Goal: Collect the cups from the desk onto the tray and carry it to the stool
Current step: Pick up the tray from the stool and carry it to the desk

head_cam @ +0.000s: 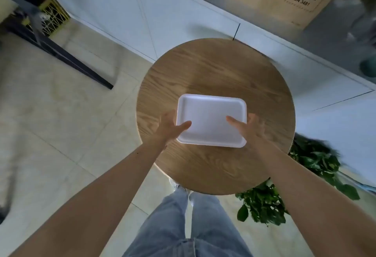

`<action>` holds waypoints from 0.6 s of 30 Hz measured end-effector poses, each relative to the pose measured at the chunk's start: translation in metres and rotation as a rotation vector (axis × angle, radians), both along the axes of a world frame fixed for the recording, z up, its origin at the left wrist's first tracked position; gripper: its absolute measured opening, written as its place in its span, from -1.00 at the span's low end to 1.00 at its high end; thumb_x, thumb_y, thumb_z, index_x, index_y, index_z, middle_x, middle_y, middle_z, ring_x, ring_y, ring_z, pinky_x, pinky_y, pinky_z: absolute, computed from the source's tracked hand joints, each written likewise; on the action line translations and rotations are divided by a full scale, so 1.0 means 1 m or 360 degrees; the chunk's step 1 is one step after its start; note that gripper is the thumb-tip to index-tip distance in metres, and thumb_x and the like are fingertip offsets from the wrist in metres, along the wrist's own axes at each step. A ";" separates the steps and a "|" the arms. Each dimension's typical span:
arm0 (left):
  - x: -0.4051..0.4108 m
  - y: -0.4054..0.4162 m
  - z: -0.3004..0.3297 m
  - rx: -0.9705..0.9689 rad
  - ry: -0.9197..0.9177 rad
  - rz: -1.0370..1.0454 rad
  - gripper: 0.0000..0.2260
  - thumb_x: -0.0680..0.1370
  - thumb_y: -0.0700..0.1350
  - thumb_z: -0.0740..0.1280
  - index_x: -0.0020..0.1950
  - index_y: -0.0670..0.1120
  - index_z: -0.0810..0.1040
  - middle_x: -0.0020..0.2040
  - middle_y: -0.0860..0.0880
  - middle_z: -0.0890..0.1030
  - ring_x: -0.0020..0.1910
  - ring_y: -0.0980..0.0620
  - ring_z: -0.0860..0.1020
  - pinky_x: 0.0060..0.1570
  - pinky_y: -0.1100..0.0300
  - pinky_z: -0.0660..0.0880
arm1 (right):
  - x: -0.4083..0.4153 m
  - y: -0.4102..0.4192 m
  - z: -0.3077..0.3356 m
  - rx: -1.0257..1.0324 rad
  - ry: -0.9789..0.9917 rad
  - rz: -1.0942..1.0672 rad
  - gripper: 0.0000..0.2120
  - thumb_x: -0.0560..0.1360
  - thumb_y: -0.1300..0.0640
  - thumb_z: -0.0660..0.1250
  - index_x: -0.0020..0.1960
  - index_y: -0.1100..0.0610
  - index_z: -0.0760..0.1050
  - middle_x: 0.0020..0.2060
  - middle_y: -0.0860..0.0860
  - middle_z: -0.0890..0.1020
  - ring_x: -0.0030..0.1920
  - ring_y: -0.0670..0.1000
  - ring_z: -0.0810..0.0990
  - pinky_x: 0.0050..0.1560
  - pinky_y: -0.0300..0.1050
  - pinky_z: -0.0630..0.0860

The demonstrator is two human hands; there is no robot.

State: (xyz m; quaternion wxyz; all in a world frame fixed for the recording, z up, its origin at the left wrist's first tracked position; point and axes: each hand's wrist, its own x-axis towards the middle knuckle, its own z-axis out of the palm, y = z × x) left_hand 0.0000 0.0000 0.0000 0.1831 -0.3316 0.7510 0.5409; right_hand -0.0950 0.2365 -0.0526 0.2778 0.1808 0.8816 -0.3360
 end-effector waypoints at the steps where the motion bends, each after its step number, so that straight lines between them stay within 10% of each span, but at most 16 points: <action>1: -0.001 0.001 -0.002 -0.0010 -0.0045 0.0003 -0.33 0.49 0.03 0.44 0.51 -0.08 0.23 0.50 -0.07 0.19 0.41 -0.06 0.27 0.18 0.11 0.29 | 0.001 -0.004 0.009 -0.0019 -0.0042 -0.0031 0.09 0.04 -0.51 0.47 0.36 0.15 0.41 0.32 0.10 0.42 0.38 0.18 0.38 0.36 0.20 0.40; 7: -0.006 0.010 -0.028 0.0033 -0.0203 0.0095 -0.30 0.43 0.13 0.46 0.49 -0.01 0.27 0.42 -0.09 0.26 0.42 -0.14 0.28 0.30 -0.09 0.37 | -0.004 -0.002 0.001 0.0079 -0.0205 0.0004 0.08 0.24 -0.33 0.53 0.52 0.21 0.19 0.45 0.13 0.26 0.47 0.18 0.25 0.42 0.13 0.28; 13: -0.010 0.014 -0.036 0.0053 -0.0235 0.0208 -0.23 0.30 0.21 0.46 0.45 0.00 0.33 0.35 -0.06 0.34 0.33 -0.12 0.37 0.30 -0.15 0.40 | -0.011 0.006 -0.028 -0.0015 -0.0250 0.0014 0.35 -0.31 -0.63 0.38 0.30 0.15 0.47 0.24 0.10 0.55 0.26 0.16 0.53 0.22 0.17 0.55; 18: -0.010 0.012 -0.044 0.0025 -0.0194 0.0324 -0.19 0.22 0.25 0.46 0.41 -0.01 0.39 0.30 -0.05 0.38 0.28 -0.10 0.42 0.26 -0.14 0.44 | -0.013 0.004 -0.028 -0.0072 -0.0212 0.0018 0.21 -0.20 -0.57 0.46 0.28 0.12 0.49 0.17 0.05 0.57 0.20 0.10 0.57 0.17 0.12 0.59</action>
